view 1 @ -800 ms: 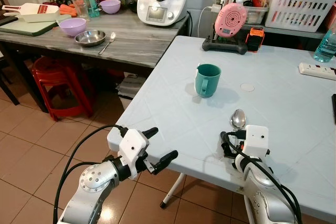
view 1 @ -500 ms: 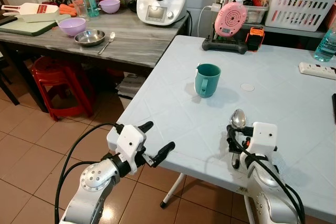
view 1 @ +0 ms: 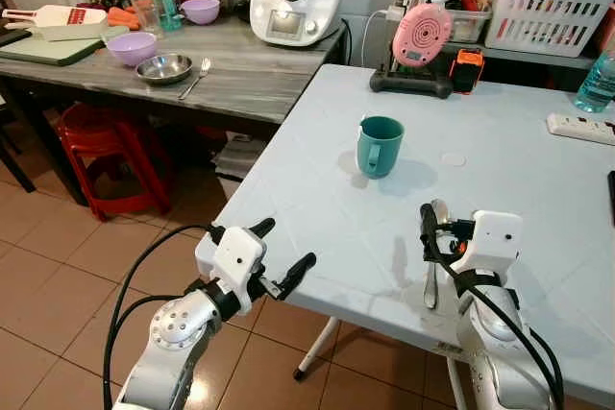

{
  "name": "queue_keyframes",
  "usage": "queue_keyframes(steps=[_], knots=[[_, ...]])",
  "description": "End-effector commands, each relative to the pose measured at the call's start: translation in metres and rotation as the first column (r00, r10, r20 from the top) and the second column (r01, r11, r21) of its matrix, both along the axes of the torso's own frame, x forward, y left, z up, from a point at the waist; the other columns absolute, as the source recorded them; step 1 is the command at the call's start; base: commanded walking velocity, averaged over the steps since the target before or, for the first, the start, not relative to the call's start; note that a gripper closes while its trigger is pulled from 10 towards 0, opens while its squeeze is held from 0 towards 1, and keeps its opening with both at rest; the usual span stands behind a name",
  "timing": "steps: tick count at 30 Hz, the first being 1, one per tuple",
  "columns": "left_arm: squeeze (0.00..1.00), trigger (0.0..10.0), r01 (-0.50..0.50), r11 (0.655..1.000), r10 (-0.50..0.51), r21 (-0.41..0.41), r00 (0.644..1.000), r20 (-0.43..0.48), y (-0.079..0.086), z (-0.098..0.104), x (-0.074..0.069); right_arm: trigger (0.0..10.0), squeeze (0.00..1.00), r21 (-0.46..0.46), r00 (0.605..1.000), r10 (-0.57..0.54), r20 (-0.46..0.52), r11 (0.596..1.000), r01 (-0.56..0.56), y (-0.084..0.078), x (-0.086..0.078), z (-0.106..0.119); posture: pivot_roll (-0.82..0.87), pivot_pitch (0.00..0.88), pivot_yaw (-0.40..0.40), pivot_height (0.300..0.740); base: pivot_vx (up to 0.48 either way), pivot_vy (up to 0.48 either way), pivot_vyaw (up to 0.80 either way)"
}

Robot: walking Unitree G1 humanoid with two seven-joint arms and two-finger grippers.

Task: Setting the table

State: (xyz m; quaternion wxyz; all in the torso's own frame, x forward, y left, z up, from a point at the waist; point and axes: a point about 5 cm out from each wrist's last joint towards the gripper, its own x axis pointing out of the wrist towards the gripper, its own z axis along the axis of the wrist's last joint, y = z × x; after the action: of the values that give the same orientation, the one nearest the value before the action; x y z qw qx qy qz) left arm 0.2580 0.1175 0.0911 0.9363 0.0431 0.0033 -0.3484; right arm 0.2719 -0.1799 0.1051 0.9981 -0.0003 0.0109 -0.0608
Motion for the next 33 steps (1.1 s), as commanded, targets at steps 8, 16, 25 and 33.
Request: queue_keyframes(steps=[8,16,25,33], knots=[[0.00,10.0,-0.036,0.999,0.036,-0.005,0.999,0.030,0.001,0.004,0.006,0.0,0.00,-0.002,0.997,0.006,0.071,1.000,-0.006,0.001,0.000,0.010,0.01,0.000,0.021,0.740,0.000,0.000,0.00],[0.00,0.0,-0.088,0.993,0.091,-0.078,0.995,0.032,0.005,0.009,0.007,10.0,0.00,-0.009,0.999,0.010,0.048,1.000,-0.010,0.001,-0.002,0.007,0.00,0.000,0.023,0.740,0.000,0.000,0.00],[0.00,0.0,-0.096,0.991,0.099,-0.094,0.994,0.033,0.004,0.010,0.010,10.0,0.00,-0.006,0.999,0.008,0.042,1.000,-0.007,0.002,-0.003,0.005,0.00,0.000,0.024,0.740,0.000,0.000,0.00],[0.27,10.0,-0.075,0.988,0.076,-0.132,0.997,0.005,0.000,0.010,0.008,10.0,0.00,0.013,1.000,-0.019,-0.011,1.000,0.019,0.000,-0.007,-0.004,0.00,0.000,0.024,0.740,0.000,0.000,0.00]])
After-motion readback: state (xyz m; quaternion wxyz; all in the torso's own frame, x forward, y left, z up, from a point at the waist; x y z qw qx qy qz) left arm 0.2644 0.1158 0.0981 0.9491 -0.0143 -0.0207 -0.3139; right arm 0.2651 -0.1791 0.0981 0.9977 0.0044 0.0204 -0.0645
